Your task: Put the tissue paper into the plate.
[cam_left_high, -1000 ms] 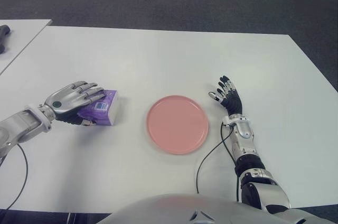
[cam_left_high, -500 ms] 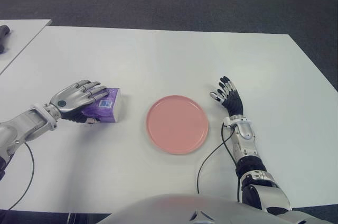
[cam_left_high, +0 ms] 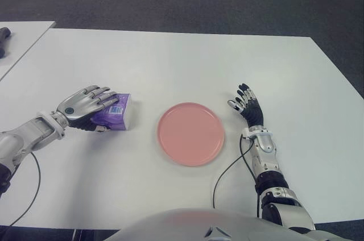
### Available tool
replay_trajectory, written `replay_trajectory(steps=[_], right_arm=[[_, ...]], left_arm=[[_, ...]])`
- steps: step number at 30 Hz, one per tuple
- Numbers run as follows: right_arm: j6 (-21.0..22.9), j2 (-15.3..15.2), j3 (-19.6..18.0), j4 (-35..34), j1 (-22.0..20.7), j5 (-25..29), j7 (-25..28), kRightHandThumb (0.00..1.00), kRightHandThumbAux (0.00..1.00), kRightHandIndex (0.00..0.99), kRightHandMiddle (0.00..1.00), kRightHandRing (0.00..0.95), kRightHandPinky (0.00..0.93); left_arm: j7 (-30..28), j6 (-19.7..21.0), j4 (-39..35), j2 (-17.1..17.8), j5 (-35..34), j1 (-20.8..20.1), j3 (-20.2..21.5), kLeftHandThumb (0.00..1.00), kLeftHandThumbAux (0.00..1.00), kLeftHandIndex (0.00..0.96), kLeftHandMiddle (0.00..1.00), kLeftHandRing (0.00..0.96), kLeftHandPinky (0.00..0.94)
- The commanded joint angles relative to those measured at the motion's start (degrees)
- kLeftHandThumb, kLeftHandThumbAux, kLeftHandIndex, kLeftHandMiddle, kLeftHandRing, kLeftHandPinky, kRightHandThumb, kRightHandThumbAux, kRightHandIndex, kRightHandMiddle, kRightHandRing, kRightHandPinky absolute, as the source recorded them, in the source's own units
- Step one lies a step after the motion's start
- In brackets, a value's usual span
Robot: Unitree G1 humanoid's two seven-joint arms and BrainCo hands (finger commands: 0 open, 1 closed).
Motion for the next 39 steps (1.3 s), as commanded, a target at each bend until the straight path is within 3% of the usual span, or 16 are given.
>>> replay_trajectory(steps=[1,13,22,26,29,32,34,39], right_arm=[[5.4,0.4,0.6,1.6,3.3,-0.3,-0.5,0.002,0.784,0.000,0.002,0.000,0.033],[8.1,0.7,0.7,-0.8,4.1,0.1,-0.4,0.000,0.796,0.003,0.004,0.000,0.034],[7.7,0.6,1.7,-2.2,4.8,-0.8,-0.6,0.000,0.744,0.000,0.000,0.000,0.005],[8.2,0.6,1.9,-2.5,4.8,-0.9,-1.0,0.007,0.728,0.000,0.000,0.000,0.009],[8.8,0.6,1.8,-2.6,4.7,-0.5,-1.4,0.018,0.730,0.000,0.000,0.000,0.016],[9.3,0.8,1.6,-2.5,4.5,0.0,-1.7,0.024,0.737,0.000,0.000,0.000,0.024],[9.9,0.9,1.4,-2.6,4.3,0.3,-1.8,0.031,0.757,0.000,0.002,0.000,0.037],[10.9,1.4,1.3,-3.3,4.3,0.8,-2.2,0.047,0.777,0.003,0.008,0.000,0.046]], left_arm=[[-1.1,-0.8,2.0,-1.4,0.9,0.7,-2.6,0.322,0.197,0.000,0.000,0.000,0.000],[0.8,-1.3,5.2,-2.2,0.7,-0.9,-4.7,0.291,0.229,0.000,0.000,0.000,0.000],[4.9,1.2,8.1,-4.1,1.8,-1.5,-6.2,0.329,0.239,0.000,0.000,0.000,0.000],[9.8,2.2,10.4,-5.9,1.2,-2.2,-6.4,0.358,0.287,0.043,0.084,0.081,0.108],[13.9,2.9,11.9,-7.2,1.5,-3.0,-6.7,0.426,0.349,0.182,0.237,0.230,0.275],[18.9,4.3,14.1,-8.6,3.0,-4.6,-7.6,0.453,0.381,0.237,0.346,0.348,0.393],[22.9,5.5,16.2,-9.9,4.5,-6.2,-8.7,0.602,0.566,0.350,0.511,0.503,0.539],[33.0,6.7,21.1,-11.9,6.2,-8.8,-10.9,0.707,0.672,0.424,0.670,0.676,0.709]])
